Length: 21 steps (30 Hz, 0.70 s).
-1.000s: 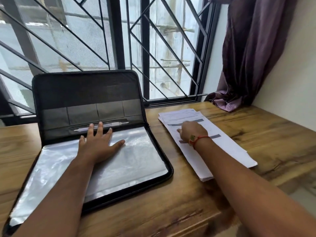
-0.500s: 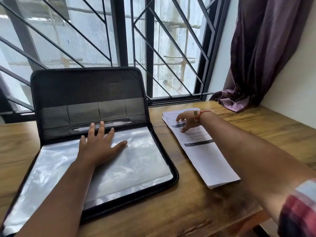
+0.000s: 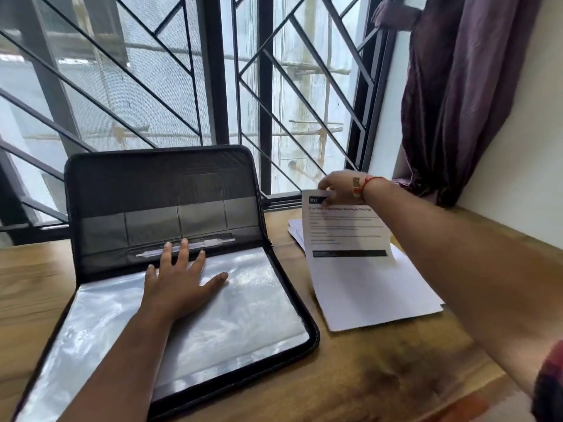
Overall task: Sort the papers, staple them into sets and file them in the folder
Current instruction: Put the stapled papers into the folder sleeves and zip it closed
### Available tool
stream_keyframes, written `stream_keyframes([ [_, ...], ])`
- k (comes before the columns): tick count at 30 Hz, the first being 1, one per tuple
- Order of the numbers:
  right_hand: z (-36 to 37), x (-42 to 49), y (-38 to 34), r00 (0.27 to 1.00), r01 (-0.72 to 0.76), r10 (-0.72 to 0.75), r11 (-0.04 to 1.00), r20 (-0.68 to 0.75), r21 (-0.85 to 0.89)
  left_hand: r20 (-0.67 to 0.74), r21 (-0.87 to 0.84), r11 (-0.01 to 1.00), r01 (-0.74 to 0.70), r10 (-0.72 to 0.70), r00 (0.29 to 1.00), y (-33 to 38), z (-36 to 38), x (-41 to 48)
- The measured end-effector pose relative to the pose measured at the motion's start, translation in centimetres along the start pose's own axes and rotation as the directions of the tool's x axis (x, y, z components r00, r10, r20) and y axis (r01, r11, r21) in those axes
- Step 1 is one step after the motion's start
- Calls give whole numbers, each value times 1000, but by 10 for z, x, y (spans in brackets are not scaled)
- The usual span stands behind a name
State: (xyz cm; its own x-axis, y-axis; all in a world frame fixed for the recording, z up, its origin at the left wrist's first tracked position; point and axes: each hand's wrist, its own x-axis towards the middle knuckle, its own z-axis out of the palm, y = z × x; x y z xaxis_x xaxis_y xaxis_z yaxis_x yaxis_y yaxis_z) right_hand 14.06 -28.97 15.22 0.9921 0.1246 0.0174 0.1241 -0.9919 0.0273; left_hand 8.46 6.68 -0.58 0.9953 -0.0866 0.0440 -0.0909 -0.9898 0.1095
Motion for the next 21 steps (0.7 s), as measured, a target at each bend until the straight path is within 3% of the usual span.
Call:
stream_keyframes([
  [10,-137,-57,-24,914,113,-81,992,-397,59,32,-34,999,5,-4,999,2,-5,-2],
  [13,-163,-77,-31,871,183,-65,963,-487,199,-1,-50,999,7,-7,1000,2,-7,-4],
  [16,-165,-84,-31,862,254,-1,866,-508,430,-9,-73,997,5,-6,1000,6,-13,-6],
  [19,-136,-77,-30,870,285,98,701,-484,654,-45,-131,991,-16,10,999,8,-21,-10],
  [21,-97,-65,-28,875,239,209,596,-436,767,-86,-225,974,-4,-16,996,14,-28,-20],
])
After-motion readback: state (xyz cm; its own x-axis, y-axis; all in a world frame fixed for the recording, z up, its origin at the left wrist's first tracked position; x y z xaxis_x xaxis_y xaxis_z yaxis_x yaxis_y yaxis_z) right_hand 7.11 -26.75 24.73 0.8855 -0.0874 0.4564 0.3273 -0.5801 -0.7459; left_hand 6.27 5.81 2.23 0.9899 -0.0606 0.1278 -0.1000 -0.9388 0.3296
